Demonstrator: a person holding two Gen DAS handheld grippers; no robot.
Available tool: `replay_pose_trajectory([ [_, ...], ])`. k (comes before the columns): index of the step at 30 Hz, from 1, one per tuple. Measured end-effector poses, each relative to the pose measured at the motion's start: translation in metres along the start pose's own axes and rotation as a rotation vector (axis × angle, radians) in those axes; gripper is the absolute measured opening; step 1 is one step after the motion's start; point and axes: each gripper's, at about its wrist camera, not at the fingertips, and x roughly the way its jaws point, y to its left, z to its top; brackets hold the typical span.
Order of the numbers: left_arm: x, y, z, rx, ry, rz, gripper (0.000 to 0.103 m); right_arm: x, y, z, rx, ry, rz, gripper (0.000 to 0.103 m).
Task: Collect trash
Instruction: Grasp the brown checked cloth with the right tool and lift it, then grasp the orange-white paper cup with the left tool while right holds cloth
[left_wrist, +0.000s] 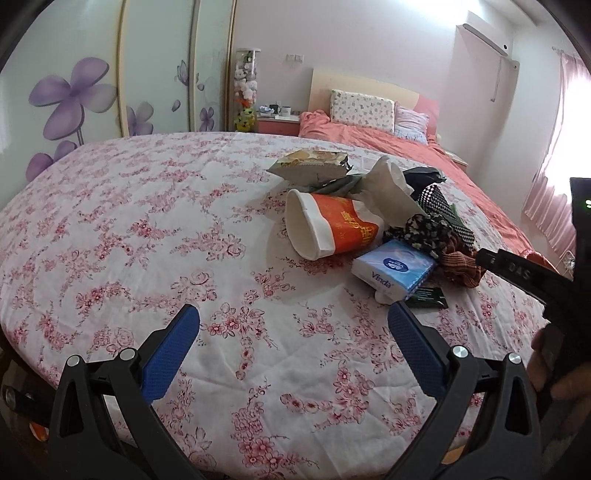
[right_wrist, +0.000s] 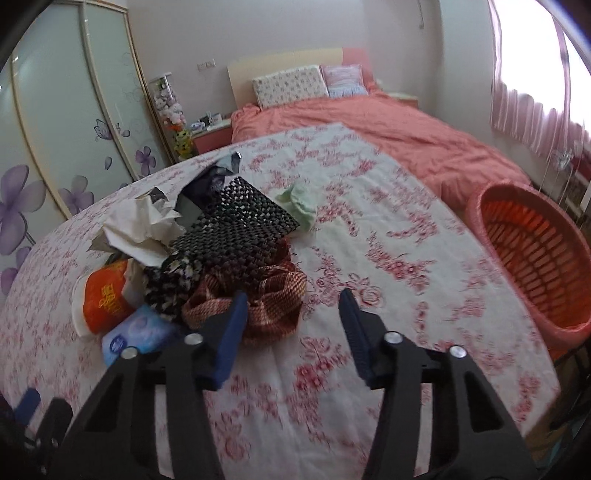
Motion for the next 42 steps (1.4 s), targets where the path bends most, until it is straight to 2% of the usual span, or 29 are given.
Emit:
replay_pose_trajectory([
  [4,0.004,0.002,0.000,-0.006,0.008,-0.005,0.101,0.012,0.006,0.003,-0.035,0.014,-0.014,0.041],
  [6,0.005,0.002,0.001,-0.011,0.010,-0.012,0.101,0.019,0.007,0.003,-0.041,0.043,0.005,0.037],
  [10,0.005,0.003,0.001,-0.020,0.007,-0.025,0.101,0.027,0.010,0.000,-0.080,0.059,0.014,0.015],
  [12,0.005,0.004,0.003,-0.021,0.005,-0.028,0.101,0.022,0.011,0.000,-0.093,0.043,0.002,0.010],
  [26,0.005,0.001,0.008,-0.013,-0.002,-0.033,0.100,-0.022,-0.048,0.003,0.015,-0.034,-0.072,0.008],
  [34,0.023,0.006,0.032,-0.041,0.010,-0.095,0.081,-0.035,-0.065,0.001,0.031,-0.050,-0.093,0.008],
  [42,0.055,0.001,0.051,-0.011,0.075,-0.124,0.062,-0.038,-0.060,-0.002,0.013,-0.049,-0.096,0.008],
])
